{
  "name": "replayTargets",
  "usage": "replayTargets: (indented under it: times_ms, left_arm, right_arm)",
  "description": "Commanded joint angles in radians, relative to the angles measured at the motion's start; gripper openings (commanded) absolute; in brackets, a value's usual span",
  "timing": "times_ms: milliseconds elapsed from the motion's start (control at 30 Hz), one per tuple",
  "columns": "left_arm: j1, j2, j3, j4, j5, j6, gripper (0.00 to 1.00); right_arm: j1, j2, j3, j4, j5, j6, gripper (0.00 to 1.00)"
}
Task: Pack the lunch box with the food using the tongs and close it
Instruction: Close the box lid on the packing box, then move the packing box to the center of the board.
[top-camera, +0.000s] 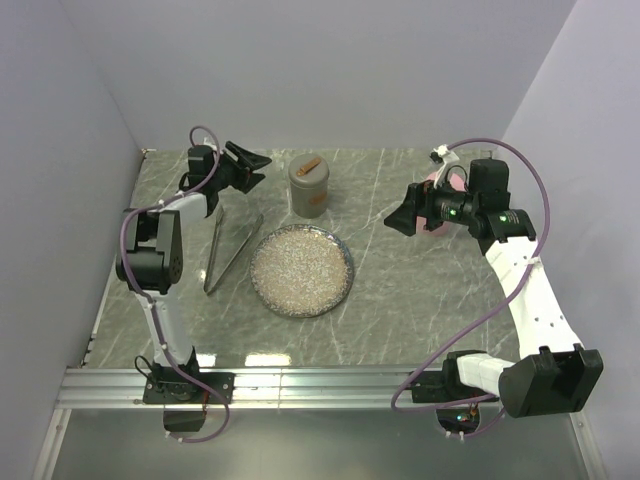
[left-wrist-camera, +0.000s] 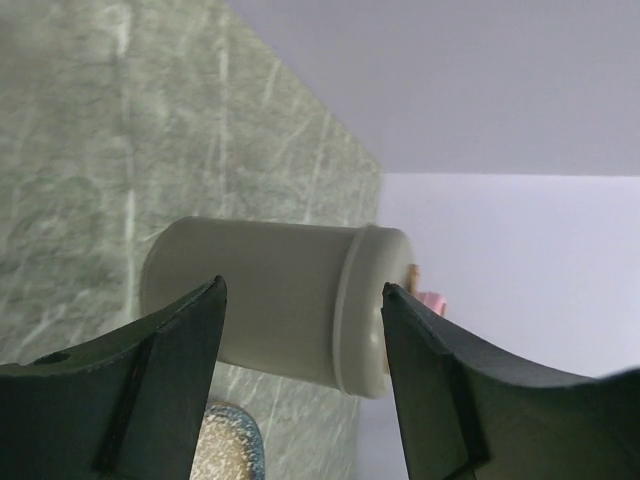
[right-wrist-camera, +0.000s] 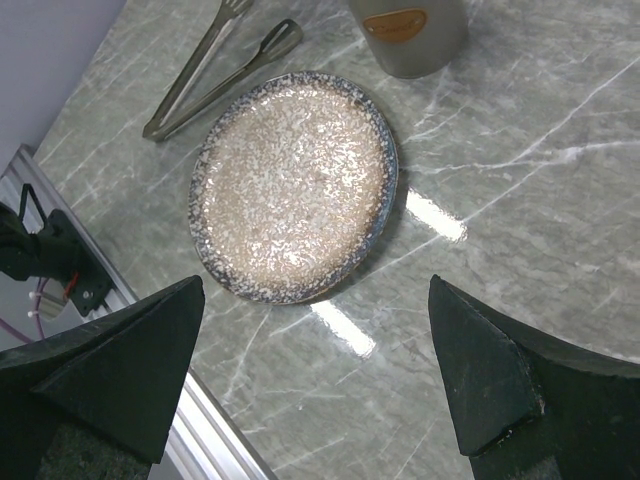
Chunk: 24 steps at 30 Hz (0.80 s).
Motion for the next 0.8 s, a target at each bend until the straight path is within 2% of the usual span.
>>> replayTargets:
  times_ms: [0,333,767]
  left_arm:
    - [-0.02,0.029,0.05,-0.061,-0.058,0.007,0.69]
    - [-0.072,0.091,0.073,-0.05,-0.051,-0.007,0.58]
    - [-0.17,0.203,0.148,0.003,0.005,-0.03,0.55]
  right_arm:
    - [-0.012,-0.013,0.013,0.014,-0.008,-0.01,1.0]
    - [-0.022,-0.015,-0.002,0.015,-0.015,-0.016,1.0]
    - [-0.045,-0.033,-0.022,0.0,-0.016,-0.037,1.0]
